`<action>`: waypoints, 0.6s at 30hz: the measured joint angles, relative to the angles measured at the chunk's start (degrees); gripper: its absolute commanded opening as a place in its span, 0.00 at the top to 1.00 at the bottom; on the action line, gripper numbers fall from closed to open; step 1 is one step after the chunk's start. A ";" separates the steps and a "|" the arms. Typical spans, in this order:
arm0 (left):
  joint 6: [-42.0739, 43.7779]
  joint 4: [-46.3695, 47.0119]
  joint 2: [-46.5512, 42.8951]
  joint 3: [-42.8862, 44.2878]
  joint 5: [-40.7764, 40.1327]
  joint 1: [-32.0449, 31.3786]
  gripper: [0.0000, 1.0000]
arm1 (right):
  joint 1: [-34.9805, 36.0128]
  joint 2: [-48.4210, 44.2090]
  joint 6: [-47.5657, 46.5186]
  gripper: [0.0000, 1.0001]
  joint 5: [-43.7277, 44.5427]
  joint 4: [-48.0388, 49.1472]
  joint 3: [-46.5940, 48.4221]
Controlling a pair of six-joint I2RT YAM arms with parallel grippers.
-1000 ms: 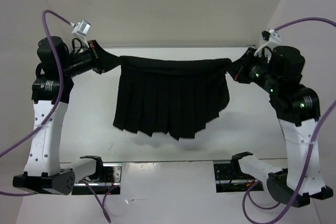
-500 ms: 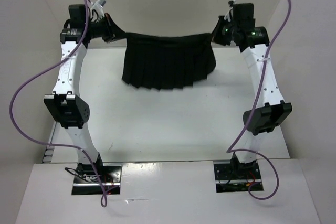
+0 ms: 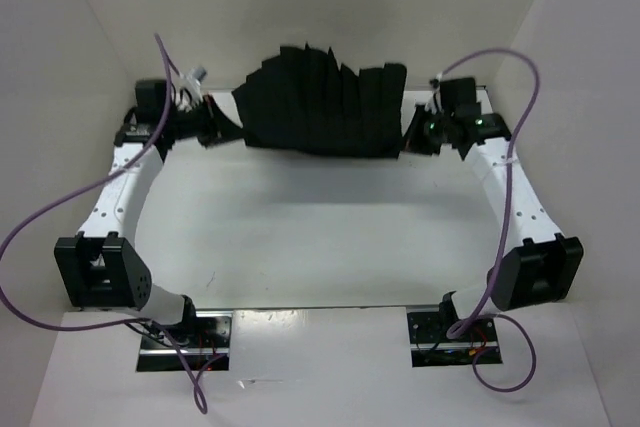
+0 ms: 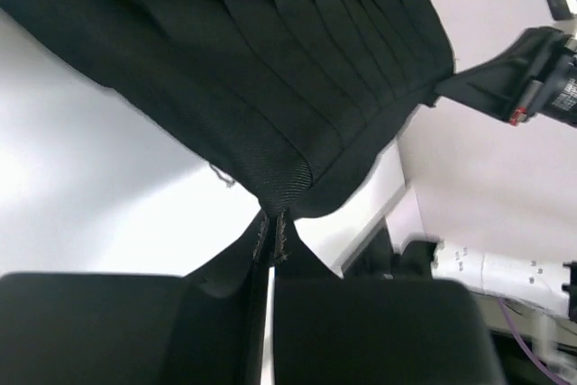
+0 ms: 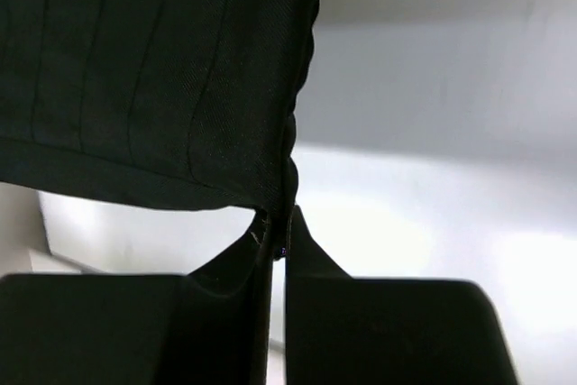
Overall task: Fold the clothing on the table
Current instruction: Fold the skirt
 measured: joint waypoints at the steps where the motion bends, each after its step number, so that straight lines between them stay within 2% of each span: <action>1: 0.00 -0.09 -1.57 -6.03 -0.50 -0.35 1.00 | 0.55 -0.70 0.59 1.00 -0.44 -0.15 -6.12; 5: -0.37 -1.44 -6.67 -24.28 -3.78 -2.43 1.00 | 5.01 -4.61 4.22 1.00 -2.34 -1.14 -26.58; 8: -0.13 -7.85 -14.60 -31.47 -6.71 -3.80 1.00 | 10.27 -11.67 7.78 1.00 -5.09 -7.10 -35.10; 11: 0.00 -10.47 -20.72 -31.43 -8.22 -3.82 1.00 | 11.47 -17.57 9.70 1.00 -6.51 -11.37 -35.30; 13: -0.09 -10.75 -21.49 -30.16 -8.72 -3.85 1.00 | 11.43 -18.32 10.27 1.00 -5.62 -13.70 -32.89; 15: -0.20 -10.10 -19.26 -28.24 -9.38 -3.85 1.00 | 11.02 -16.06 10.34 1.00 -4.48 -13.97 -29.86; 18: -0.37 -7.37 -11.13 -24.72 -11.41 -3.85 1.00 | 8.20 -9.79 10.08 1.00 -3.21 -12.48 -25.79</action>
